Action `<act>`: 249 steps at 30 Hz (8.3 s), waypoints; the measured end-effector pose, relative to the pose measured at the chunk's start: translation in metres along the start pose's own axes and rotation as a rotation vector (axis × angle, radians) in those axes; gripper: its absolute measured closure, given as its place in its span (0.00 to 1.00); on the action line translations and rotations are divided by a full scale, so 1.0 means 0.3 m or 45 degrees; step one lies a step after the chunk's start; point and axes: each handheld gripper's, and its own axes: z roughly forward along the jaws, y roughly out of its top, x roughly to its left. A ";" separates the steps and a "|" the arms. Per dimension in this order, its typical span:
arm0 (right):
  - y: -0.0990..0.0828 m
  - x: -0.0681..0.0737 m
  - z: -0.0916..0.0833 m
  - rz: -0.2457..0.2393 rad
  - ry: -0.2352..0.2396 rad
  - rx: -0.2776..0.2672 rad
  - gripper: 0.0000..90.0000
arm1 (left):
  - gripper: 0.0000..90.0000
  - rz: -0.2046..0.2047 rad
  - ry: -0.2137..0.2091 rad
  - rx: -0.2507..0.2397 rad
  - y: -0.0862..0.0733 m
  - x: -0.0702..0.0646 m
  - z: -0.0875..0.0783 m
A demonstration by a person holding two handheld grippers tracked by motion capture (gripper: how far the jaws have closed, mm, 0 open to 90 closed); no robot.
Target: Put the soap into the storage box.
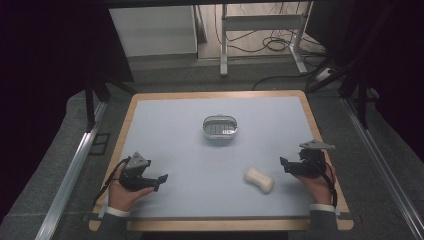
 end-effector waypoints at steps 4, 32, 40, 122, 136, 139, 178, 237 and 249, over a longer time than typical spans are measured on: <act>0.002 -0.002 0.000 -0.010 0.025 -0.008 0.11 | 0.15 -0.013 -0.005 -0.003 -0.017 0.013 -0.007; -0.008 -0.028 -0.008 0.025 0.035 0.001 0.14 | 0.14 0.000 -0.069 -0.049 -0.013 0.014 -0.010; -0.005 -0.019 -0.011 0.014 0.041 -0.002 0.15 | 0.14 -0.014 -0.075 -0.057 -0.011 0.019 -0.016; 0.107 0.361 0.096 -0.535 0.344 0.713 0.32 | 0.13 -0.010 -0.085 -0.022 -0.016 0.012 -0.027; 0.111 0.386 0.119 -0.600 0.304 0.804 0.55 | 0.13 -0.005 -0.082 -0.024 -0.017 0.015 -0.030; 0.116 0.376 0.111 -0.591 0.303 0.783 0.55 | 0.13 -0.005 -0.081 -0.025 -0.017 0.015 -0.031; 0.266 0.333 0.062 -0.572 0.304 0.606 0.55 | 0.13 0.009 -0.084 -0.011 -0.018 0.011 -0.022; 0.459 0.326 0.209 -0.579 0.300 0.512 0.55 | 0.13 0.013 -0.101 -0.004 -0.019 0.008 -0.016; 0.496 0.348 0.231 -0.600 0.298 0.494 0.55 | 0.13 0.019 -0.103 0.004 -0.020 0.007 -0.014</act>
